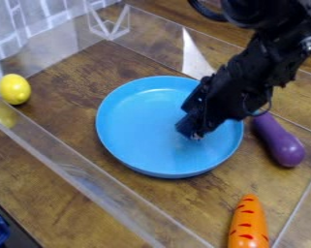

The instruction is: Remove the carrot from the blue tray and put it on the table

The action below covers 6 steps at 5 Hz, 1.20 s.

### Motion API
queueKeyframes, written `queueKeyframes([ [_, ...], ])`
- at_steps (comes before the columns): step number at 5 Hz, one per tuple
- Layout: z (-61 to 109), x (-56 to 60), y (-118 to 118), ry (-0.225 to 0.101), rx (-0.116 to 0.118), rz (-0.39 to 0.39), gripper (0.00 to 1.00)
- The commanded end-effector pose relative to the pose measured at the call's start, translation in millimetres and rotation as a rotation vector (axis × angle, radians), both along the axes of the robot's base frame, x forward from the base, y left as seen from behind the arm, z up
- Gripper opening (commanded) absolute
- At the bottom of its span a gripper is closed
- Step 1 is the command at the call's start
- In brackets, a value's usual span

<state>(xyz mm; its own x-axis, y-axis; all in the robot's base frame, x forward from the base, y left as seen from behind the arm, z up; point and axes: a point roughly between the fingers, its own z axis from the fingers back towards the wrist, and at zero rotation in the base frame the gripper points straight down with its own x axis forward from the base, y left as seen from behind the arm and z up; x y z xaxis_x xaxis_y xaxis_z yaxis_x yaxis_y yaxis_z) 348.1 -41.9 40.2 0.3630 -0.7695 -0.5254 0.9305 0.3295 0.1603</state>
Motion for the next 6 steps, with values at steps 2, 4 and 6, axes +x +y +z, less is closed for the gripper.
queueKeyframes([
  [2, 19.6, -2.2, -16.5, -0.059, -0.015, 0.105, 1.00],
  [4, 23.3, -4.7, -21.6, -0.061, -0.009, 0.177, 0.00],
  [6, 13.4, -25.5, -38.5, -0.065, 0.005, 0.171, 0.00],
])
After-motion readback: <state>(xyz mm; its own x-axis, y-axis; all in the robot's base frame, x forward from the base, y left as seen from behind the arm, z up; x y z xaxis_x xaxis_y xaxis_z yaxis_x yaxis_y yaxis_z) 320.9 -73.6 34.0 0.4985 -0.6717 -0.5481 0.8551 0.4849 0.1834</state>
